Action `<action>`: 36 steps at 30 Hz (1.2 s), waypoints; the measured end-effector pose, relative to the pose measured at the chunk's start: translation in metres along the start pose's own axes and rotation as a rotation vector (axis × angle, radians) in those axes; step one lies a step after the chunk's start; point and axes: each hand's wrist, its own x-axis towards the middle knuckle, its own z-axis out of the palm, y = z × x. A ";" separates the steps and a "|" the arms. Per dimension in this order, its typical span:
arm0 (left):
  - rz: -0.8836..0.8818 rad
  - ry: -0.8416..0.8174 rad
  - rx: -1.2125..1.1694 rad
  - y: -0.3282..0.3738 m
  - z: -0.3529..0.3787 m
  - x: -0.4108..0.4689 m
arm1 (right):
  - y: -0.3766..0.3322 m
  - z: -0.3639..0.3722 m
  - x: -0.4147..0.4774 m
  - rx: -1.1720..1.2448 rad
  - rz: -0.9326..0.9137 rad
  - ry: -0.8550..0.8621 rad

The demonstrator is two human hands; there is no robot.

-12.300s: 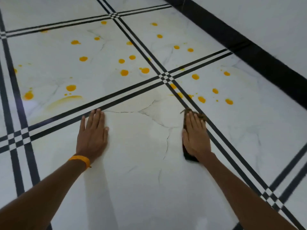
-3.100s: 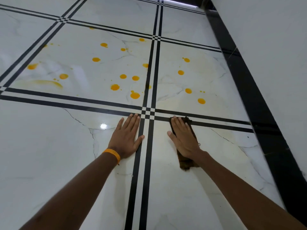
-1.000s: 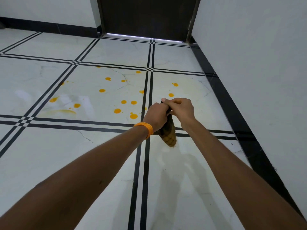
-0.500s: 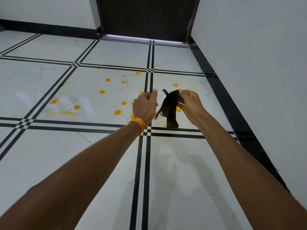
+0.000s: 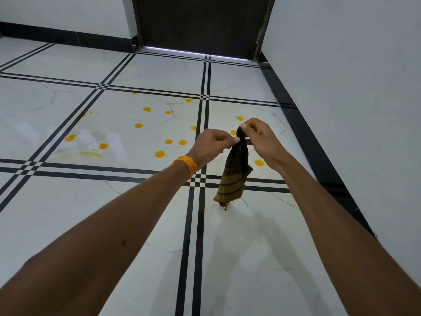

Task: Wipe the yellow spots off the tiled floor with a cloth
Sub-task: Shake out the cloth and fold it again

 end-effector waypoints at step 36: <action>-0.335 -0.147 -0.497 0.027 -0.052 -0.007 | 0.009 -0.032 -0.026 0.416 0.387 -0.398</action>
